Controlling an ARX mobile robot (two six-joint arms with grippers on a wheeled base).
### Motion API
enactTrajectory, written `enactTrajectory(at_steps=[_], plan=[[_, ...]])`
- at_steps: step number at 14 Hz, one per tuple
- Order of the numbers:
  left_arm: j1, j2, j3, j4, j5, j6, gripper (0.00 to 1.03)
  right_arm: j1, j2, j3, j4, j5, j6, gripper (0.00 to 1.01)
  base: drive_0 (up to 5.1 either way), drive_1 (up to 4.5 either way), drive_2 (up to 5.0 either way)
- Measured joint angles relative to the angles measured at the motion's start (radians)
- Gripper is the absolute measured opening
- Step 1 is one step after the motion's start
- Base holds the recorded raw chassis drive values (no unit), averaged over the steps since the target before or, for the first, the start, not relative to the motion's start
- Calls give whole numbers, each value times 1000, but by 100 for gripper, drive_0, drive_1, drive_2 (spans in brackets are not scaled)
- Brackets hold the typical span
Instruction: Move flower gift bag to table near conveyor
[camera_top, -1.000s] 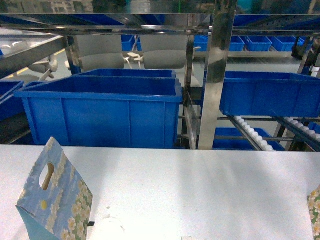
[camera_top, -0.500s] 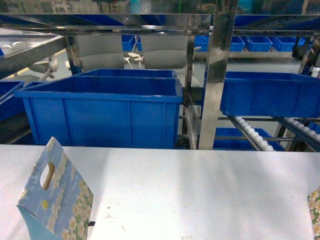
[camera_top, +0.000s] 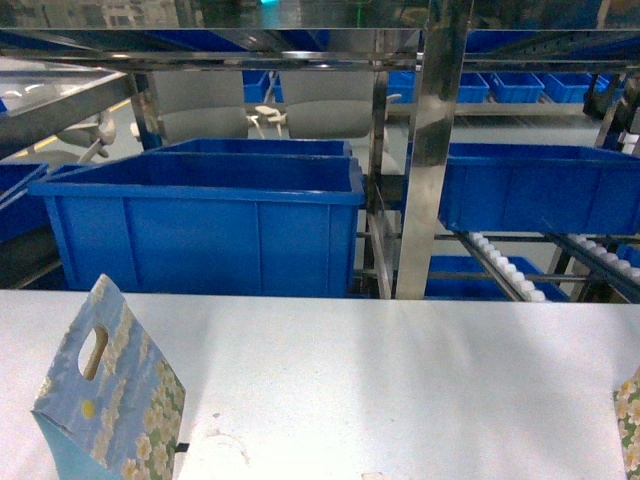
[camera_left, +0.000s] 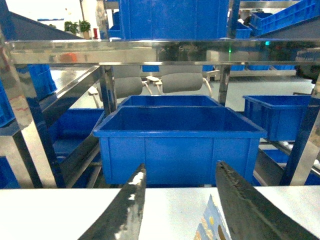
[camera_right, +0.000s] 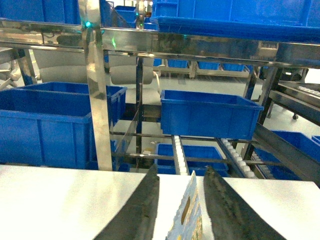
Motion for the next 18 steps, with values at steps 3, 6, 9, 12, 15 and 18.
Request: enactTrajectory(at_steps=[3, 6, 9, 12, 15, 18], plan=[[-143, -82, -69, -8, -123, -3, 2, -109, -56, -63, 10, -115, 3, 2, 0, 0, 0], [-135, -141, -110, -26, -139, -4, 2, -267, -95, -102, 16, -266, 4, 2, 0, 0, 0], [-135, -196, -140, -51, -140, -4, 2, -262, -117, -135, 21, -266, 5, 2, 0, 0, 0], [-135, -251, -155, -105, -140, -4, 2, -262, -133, -150, 26, -266, 5, 2, 0, 0, 0], [-135, -408, -181, -221, -140, -4, 2, -262, -170, -185, 34, -267, 6, 2, 0, 0, 0], [-135, -408, -181, -222, -139, -4, 2, -262, -171, -185, 29, -267, 6, 2, 0, 0, 0]])
